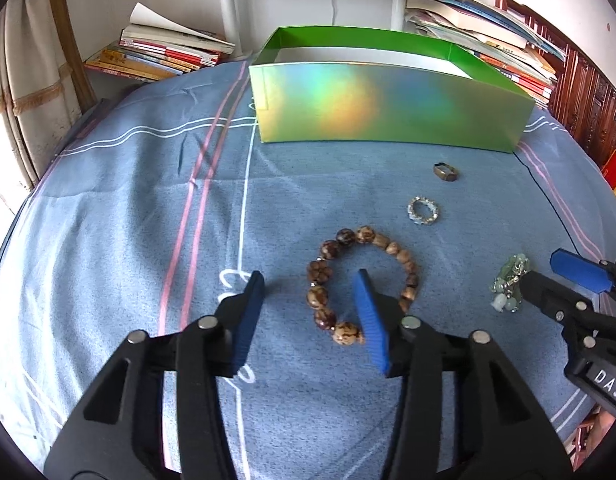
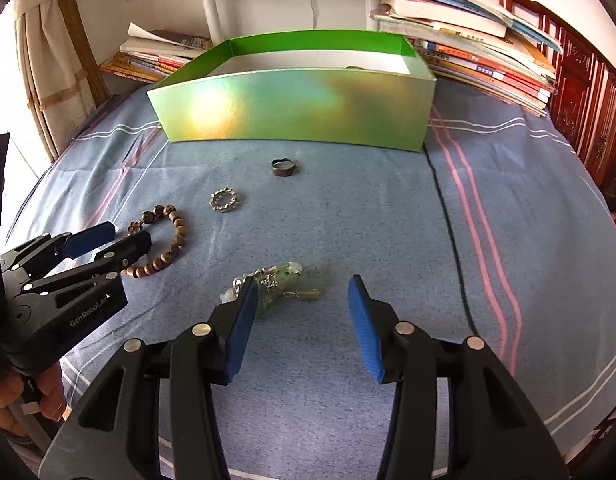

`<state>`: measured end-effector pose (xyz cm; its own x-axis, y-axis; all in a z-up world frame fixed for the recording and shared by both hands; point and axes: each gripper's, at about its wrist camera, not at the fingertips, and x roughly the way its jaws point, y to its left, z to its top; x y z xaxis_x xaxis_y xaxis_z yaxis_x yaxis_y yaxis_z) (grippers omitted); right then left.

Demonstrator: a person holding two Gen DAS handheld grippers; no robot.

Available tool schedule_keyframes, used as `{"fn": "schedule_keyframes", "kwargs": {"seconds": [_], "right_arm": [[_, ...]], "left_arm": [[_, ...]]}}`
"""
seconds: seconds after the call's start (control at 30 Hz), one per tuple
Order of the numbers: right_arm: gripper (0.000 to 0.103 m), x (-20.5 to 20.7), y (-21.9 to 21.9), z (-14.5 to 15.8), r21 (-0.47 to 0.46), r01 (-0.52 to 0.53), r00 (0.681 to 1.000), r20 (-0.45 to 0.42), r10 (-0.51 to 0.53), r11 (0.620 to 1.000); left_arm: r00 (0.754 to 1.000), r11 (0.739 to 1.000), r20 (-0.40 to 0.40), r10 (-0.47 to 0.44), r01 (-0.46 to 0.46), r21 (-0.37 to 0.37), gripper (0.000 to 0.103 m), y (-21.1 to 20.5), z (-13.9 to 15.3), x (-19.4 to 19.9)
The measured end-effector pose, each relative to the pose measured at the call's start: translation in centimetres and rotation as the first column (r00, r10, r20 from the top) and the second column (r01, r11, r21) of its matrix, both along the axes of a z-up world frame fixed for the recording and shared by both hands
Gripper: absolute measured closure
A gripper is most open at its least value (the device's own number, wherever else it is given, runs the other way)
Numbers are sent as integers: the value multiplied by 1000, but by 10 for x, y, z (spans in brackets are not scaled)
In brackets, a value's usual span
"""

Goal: Organize jewelry

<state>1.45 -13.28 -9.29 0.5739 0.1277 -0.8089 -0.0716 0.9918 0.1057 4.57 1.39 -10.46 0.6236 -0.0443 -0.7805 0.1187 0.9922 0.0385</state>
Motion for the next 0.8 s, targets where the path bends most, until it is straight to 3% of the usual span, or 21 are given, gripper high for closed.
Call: {"fn": "schedule_keyframes", "kwargs": {"seconds": [0.27, 0.5, 0.63, 0.8], "right_arm": [[53, -4, -6, 7, 2, 30, 999, 22, -30, 1000], [52, -2, 0, 8, 17, 5, 1000, 23, -5, 1000], [39, 3, 11, 4, 4, -21, 1000, 16, 21, 1000], [39, 9, 23, -5, -34, -37, 999, -6, 37, 999]], "left_arm": [[1000, 1000, -2, -1, 1, -10, 56, 0, 0, -2], [999, 999, -1, -39, 39, -23, 90, -7, 1, -6], [999, 999, -1, -47, 47, -25, 91, -8, 0, -8], [999, 999, -1, -48, 48, -23, 91, -8, 0, -9]]}}
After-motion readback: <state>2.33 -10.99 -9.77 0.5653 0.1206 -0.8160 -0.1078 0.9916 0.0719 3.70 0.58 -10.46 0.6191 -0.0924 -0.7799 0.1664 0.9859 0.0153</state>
